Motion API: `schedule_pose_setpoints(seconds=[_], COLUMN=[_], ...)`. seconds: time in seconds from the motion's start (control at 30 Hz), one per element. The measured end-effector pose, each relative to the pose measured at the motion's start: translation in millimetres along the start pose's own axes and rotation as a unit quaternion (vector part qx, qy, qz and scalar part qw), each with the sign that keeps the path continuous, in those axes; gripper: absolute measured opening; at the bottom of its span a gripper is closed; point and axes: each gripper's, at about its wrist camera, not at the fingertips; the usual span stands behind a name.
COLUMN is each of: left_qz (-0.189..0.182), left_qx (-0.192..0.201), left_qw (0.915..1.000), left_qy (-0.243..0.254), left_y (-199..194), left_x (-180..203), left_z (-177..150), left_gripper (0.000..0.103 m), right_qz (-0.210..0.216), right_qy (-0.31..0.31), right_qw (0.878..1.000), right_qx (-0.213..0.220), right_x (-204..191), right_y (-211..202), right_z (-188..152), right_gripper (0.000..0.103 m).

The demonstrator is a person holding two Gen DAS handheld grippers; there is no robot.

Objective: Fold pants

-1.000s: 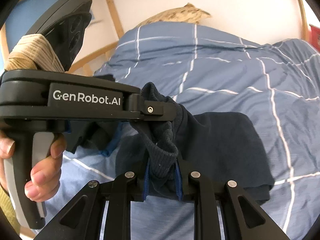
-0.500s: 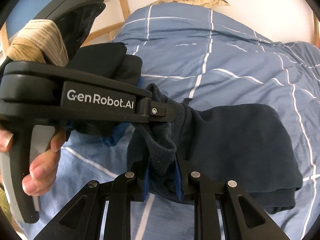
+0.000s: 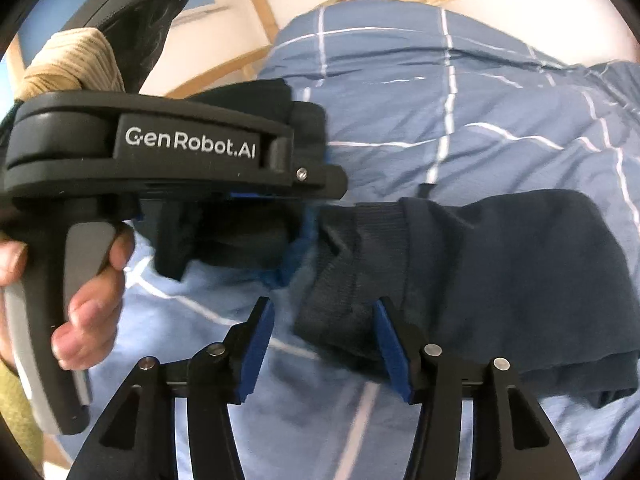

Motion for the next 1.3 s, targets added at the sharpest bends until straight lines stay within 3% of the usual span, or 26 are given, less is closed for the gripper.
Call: schedule_pose_setpoints(seconds=[0.17,0.27,0.47,0.53,0.67,0.83,1.07,1.27,1.3], left_qz=[-0.001,-0.021,-0.039,-0.017,0.061,0.075,0.067,0.092,0.091], left_qx=[-0.016,-0.034,-0.038,-0.033,-0.034,-0.042,0.03,0.032,0.03], left_qw=[0.9999,0.9992,0.9985,0.9991,0.9974,0.9961,0.9973,0.9942,0.9944], left_qy=[0.004,0.0,-0.013,-0.02,-0.018,-0.021,-0.002,0.046,0.045], left_y=[0,12,34,38,43,45,4,-6,-5], left_x=[-2,-4,-2,0,3,-3,7,25,24], left_z=[-4,-9,-18,-18,-26,-42,-63,-72,-75], left_gripper=[0.029,0.028,0.028,0.028,0.021,0.021,0.021,0.022,0.022], right_qz=[0.025,-0.015,-0.062,-0.077,-0.086,-0.084,-0.099,-0.098,-0.099], right_qy=[0.017,0.032,0.058,0.066,0.074,0.066,0.053,0.024,0.023], right_qw=[0.999,0.998,0.995,0.993,0.992,0.992,0.989,0.991,0.992], right_qx=[0.024,0.051,0.061,0.06,0.061,0.063,0.093,0.086,0.08], right_x=[4,6,21,28,35,32,26,19,18], right_y=[-17,-24,-30,-28,-27,-29,-41,-25,-21], right_z=[-8,-13,-25,-26,-27,-30,-40,-25,-23], right_gripper=[0.054,0.054,0.054,0.054,0.054,0.054,0.054,0.052,0.048])
Point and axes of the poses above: each gripper's, at about its wrist camera, not at the fingertips, and y roughly the way its jaws point, x to its right, z to its top, and after that the axes turned 13 degrees about -x, right-handed
